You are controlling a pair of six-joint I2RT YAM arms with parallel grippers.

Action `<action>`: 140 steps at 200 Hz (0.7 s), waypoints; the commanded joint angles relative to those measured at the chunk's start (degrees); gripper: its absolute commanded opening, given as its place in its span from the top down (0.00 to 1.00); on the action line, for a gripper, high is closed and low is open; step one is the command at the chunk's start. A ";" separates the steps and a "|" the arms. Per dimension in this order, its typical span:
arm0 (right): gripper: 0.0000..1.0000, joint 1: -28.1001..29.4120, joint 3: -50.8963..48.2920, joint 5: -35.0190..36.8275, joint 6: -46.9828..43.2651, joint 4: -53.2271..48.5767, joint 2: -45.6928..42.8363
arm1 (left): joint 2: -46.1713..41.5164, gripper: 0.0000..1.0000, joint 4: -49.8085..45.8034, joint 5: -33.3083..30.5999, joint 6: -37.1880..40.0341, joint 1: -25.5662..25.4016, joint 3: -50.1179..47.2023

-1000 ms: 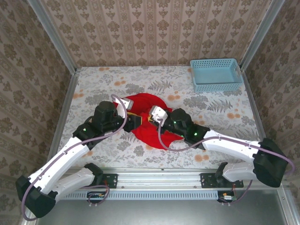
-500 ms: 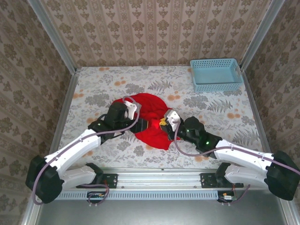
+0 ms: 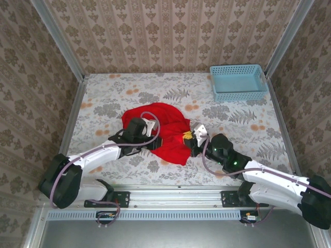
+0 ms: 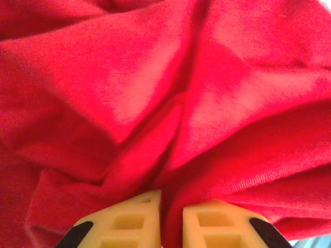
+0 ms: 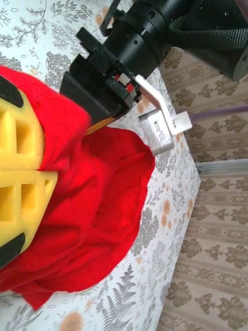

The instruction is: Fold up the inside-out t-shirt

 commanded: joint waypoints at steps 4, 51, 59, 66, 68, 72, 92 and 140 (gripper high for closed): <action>1.00 -0.66 -3.06 1.82 3.97 2.34 -2.77 | -0.73 0.84 4.46 -0.31 -2.34 2.51 -2.65; 1.00 -0.64 -3.63 -0.76 6.15 3.40 -2.79 | -6.98 0.67 -4.49 -14.46 3.58 -6.84 1.17; 1.00 -0.67 -3.37 -1.18 6.29 3.56 -2.52 | -8.69 0.64 -4.15 -15.49 4.13 -8.50 0.93; 1.00 -0.70 -3.17 -1.52 6.37 3.71 -2.27 | -10.21 0.62 -3.68 -16.50 4.30 -9.65 0.49; 1.00 -0.68 -3.08 -1.56 6.42 3.76 -2.20 | -10.55 0.61 -3.59 -16.79 4.35 -9.91 0.44; 1.00 -0.66 -3.03 -1.80 6.47 3.98 -2.12 | -11.23 0.60 -3.54 -17.37 4.40 -10.45 0.27; 1.00 -0.59 -2.71 -2.83 6.72 4.49 -1.82 | -11.57 0.59 -3.95 -17.28 5.84 -12.43 1.05; 1.00 -0.18 -1.85 -4.31 7.08 3.34 -1.62 | -7.08 0.50 -2.83 -18.71 7.04 -15.54 3.22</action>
